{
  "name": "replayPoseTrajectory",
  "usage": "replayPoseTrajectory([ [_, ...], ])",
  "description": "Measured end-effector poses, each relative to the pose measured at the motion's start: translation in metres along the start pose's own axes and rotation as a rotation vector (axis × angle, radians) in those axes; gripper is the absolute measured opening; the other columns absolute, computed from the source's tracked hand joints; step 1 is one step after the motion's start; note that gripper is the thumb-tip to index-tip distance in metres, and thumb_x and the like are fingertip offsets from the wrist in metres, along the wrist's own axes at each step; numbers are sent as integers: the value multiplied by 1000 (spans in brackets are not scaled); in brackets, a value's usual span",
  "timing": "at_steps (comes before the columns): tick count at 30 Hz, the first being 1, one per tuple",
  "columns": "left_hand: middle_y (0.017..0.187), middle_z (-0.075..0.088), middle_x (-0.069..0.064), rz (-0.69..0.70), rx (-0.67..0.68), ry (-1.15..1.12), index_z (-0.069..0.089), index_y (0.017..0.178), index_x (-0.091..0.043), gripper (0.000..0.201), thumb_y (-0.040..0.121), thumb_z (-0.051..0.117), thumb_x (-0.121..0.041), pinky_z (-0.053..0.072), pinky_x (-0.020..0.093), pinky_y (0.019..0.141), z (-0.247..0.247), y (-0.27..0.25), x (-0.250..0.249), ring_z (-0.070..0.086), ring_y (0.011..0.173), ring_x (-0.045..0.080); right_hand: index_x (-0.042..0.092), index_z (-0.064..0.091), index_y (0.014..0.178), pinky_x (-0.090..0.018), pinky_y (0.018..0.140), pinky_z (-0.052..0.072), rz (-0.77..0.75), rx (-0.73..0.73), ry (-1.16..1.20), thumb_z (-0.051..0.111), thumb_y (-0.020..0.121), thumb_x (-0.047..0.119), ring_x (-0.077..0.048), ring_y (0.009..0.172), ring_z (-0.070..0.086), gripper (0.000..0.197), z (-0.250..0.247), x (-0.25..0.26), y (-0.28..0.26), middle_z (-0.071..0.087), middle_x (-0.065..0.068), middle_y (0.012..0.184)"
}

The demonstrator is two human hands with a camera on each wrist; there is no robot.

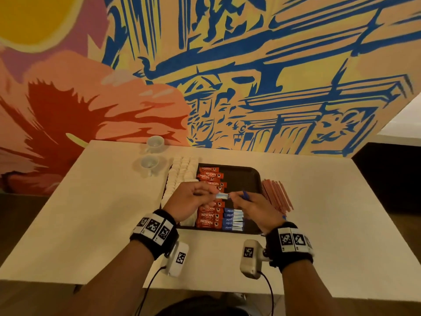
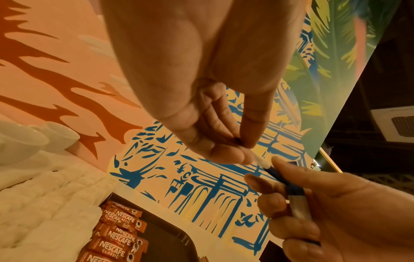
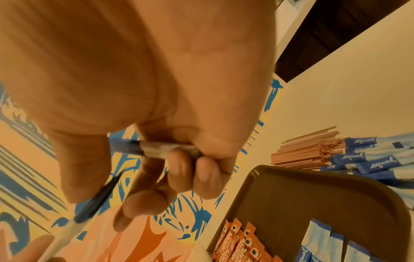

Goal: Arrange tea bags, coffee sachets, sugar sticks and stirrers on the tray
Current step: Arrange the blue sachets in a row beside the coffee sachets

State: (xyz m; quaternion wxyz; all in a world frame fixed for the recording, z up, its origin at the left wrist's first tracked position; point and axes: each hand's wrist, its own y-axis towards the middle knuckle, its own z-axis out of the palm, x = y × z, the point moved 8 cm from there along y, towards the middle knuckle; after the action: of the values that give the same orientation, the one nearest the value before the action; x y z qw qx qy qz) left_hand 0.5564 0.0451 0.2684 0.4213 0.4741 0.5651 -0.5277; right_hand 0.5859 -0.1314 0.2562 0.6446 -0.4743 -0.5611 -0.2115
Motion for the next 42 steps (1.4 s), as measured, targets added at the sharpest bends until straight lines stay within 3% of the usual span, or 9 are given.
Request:
replayPoseTrajectory([
  [6, 93, 75, 15, 41, 11, 49, 71, 107, -11, 21, 89, 71, -2, 54, 18, 66, -1, -6, -8, 72, 76, 14, 5, 76, 103, -3, 59, 45, -78, -131, -80, 69, 95, 20, 8, 73, 68, 19, -16, 5, -2, 74, 8, 83],
  [10, 91, 76, 7, 62, -5, 119, 72, 105, -21, 19, 90, 72, -9, 54, 20, 69, -7, -5, -11, 72, 84, 22, -6, 74, 102, -2, 59, 44, -149, -100, -126, 68, 94, 11, 11, 63, 65, 20, -14, 29, -6, 71, 18, 62],
  [14, 93, 73, 19, 119, -17, 148, 74, 101, -27, 18, 92, 70, -12, 56, 34, 75, -11, 1, -18, 68, 83, 32, 5, 75, 103, -3, 59, 43, -152, -10, -236, 67, 95, 14, 13, 60, 62, 15, -7, 37, -9, 66, 24, 57],
  [20, 100, 73, -6, 180, 12, 257, 74, 105, -27, 18, 92, 70, -15, 51, 19, 77, 5, 10, -29, 66, 88, 2, 16, 79, 95, -22, 83, 49, -31, 74, -329, 76, 89, 24, -6, 92, 72, 11, 1, 13, 5, 78, 3, 95],
  [26, 103, 71, -12, 212, 69, 305, 70, 116, -26, 21, 95, 67, -21, 47, 7, 78, 24, 15, -37, 64, 93, -5, 6, 73, 83, -9, 62, 44, -118, -49, -250, 74, 91, 19, 0, 63, 65, 15, -12, 20, 4, 72, 9, 68],
  [29, 108, 71, -13, 149, 123, 348, 66, 122, -31, 29, 93, 69, -35, 49, 20, 93, 31, 20, -21, 63, 103, -3, 16, 63, 66, -10, 50, 36, -152, -123, -137, 74, 91, 20, 1, 44, 46, 28, -25, 18, 5, 55, 13, 49],
  [34, 87, 76, -3, 80, 166, 283, 72, 109, -23, 20, 90, 73, -19, 59, 34, 84, 45, 27, -8, 72, 81, 11, 14, 66, 72, -18, 50, 33, -42, -194, 17, 79, 87, 26, -7, 52, 42, 23, -46, -2, 11, 52, 4, 57],
  [38, 87, 75, -8, 70, 153, 323, 74, 103, -24, 13, 91, 71, -17, 57, 28, 80, 47, 37, -7, 70, 79, 5, 11, 76, 88, -22, 55, 34, 49, -194, 7, 75, 87, 42, -3, 49, 45, 31, -64, -18, 18, 65, 6, 66],
  [42, 93, 71, -12, 100, 101, 385, 73, 110, -30, 18, 95, 67, -23, 51, 21, 82, 45, 53, -13, 66, 87, 0, 13, 74, 87, -20, 47, 30, 88, -183, -3, 73, 91, 33, -3, 39, 38, 20, -80, -22, 26, 60, 12, 52],
])
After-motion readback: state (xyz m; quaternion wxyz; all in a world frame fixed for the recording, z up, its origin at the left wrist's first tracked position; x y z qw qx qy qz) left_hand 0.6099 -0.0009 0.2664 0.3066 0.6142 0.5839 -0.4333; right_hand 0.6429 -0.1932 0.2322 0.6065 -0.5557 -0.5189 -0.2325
